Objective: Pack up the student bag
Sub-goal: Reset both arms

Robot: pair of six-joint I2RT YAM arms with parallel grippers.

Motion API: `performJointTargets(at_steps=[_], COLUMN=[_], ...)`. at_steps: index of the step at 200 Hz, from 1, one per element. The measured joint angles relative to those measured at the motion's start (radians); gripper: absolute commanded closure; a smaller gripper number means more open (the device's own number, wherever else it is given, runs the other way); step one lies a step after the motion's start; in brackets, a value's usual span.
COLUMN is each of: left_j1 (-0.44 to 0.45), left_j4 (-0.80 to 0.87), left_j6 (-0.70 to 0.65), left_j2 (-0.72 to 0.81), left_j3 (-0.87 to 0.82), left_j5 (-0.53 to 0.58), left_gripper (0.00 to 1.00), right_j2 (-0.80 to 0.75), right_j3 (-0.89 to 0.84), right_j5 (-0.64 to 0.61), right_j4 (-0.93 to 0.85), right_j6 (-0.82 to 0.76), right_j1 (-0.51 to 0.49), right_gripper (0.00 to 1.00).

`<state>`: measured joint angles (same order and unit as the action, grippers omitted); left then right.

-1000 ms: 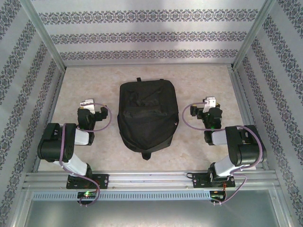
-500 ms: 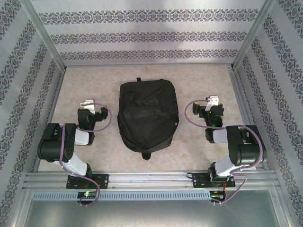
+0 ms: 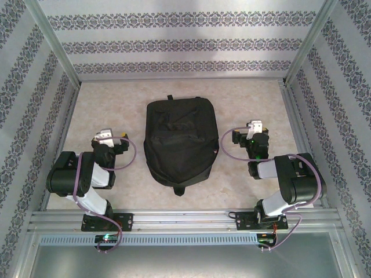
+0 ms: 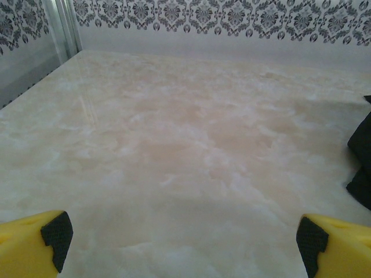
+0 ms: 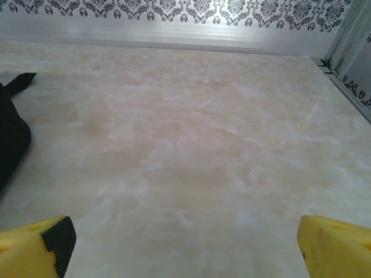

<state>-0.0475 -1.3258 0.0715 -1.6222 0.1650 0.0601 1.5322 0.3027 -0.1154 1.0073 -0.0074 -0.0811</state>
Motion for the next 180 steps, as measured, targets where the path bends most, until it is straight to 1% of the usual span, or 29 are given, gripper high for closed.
performJointTargets(at_steps=[13, 39, 55, 97, 180], left_j1=[0.0, 0.0, 0.0, 0.0, 0.0], left_j4=[-0.011, -0.022, -0.03, -0.037, -0.037], left_j6=[0.0, -0.006, -0.008, -0.003, 0.0], left_j2=[0.0, -0.001, -0.002, -0.002, -0.002], left_j3=[-0.006, -0.007, -0.007, -0.007, -0.008], left_j5=[-0.008, -0.046, -0.054, -0.022, -0.006], left_gripper=[0.0, 0.0, 0.0, 0.0, 0.0], right_j2=[0.0, 0.0, 0.003, 0.002, 0.002], right_j3=[-0.005, -0.086, -0.109, -0.065, -0.021], right_j5=[0.0, 0.003, 0.001, -0.016, -0.02], right_j4=[0.013, 0.127, 0.153, 0.124, 0.065], right_j6=[0.0, 0.0, 0.002, 0.008, 0.007], right_j1=[0.0, 0.001, 0.011, 0.019, 0.018], right_gripper=[0.02, 0.02, 0.02, 0.02, 0.02])
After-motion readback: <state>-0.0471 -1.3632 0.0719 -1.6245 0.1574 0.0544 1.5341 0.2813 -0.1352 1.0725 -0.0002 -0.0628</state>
